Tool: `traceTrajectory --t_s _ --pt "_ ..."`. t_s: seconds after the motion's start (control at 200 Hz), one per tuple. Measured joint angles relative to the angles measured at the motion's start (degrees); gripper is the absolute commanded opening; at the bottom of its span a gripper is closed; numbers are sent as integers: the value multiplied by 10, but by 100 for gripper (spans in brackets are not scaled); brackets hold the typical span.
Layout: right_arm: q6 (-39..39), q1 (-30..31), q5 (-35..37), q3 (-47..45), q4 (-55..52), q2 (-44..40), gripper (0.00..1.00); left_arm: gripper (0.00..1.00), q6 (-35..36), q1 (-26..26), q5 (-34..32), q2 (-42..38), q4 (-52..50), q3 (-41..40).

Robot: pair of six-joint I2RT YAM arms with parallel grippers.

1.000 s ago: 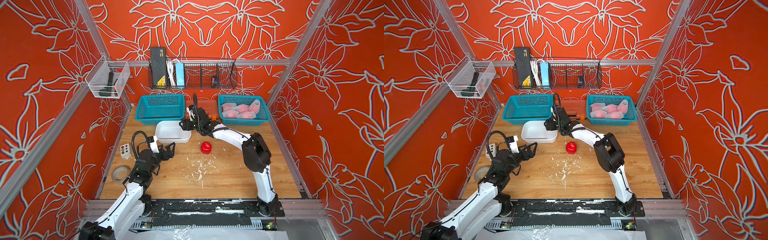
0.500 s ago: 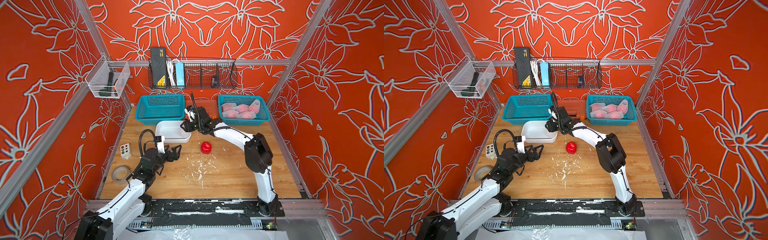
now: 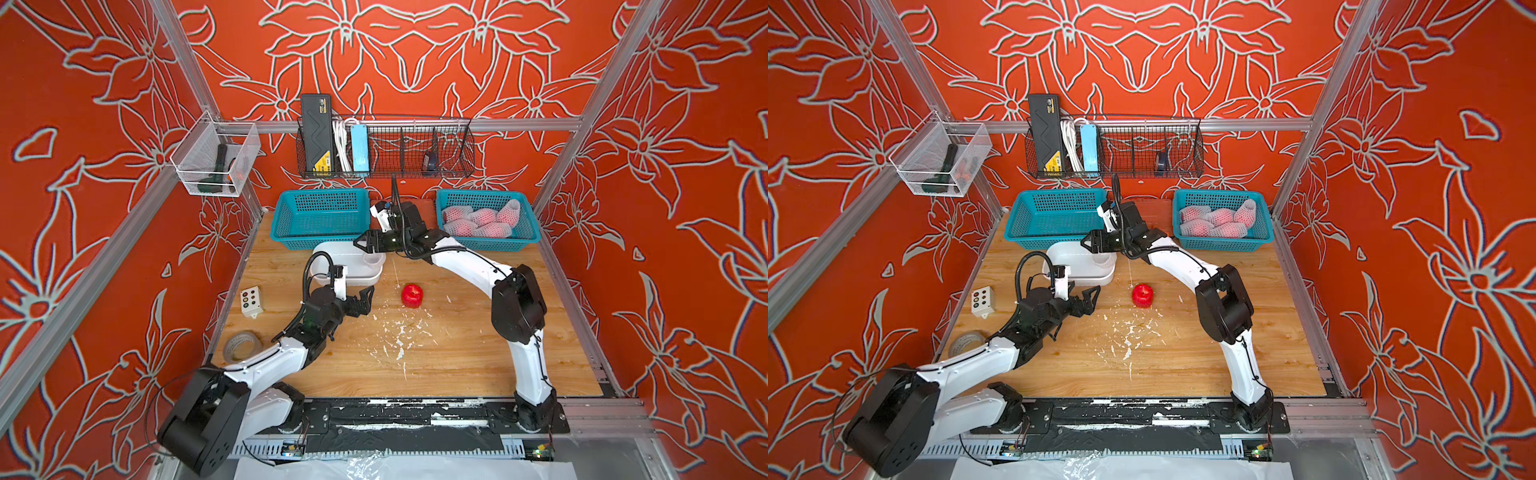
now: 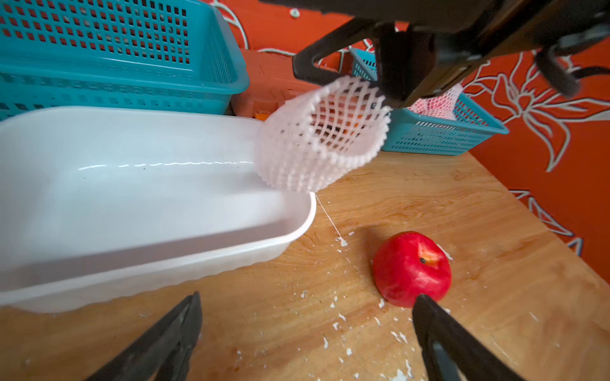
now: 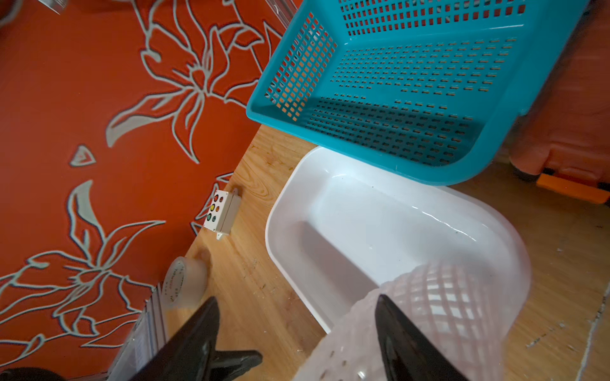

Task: Remove foam nets from apples
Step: Place the foam net into the storage box.

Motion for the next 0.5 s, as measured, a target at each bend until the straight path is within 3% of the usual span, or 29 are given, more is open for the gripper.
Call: traceTrajectory --t_s 0.16,0.25,0.5 --pt "29 0 -19 5 18 9 74 97 21 0 -8 40 56 19" --pt "44 0 -28 5 32 17 73 92 28 0 0 49 77 22" --pt "66 0 -48 5 51 33 72 91 28 0 9 45 83 34"
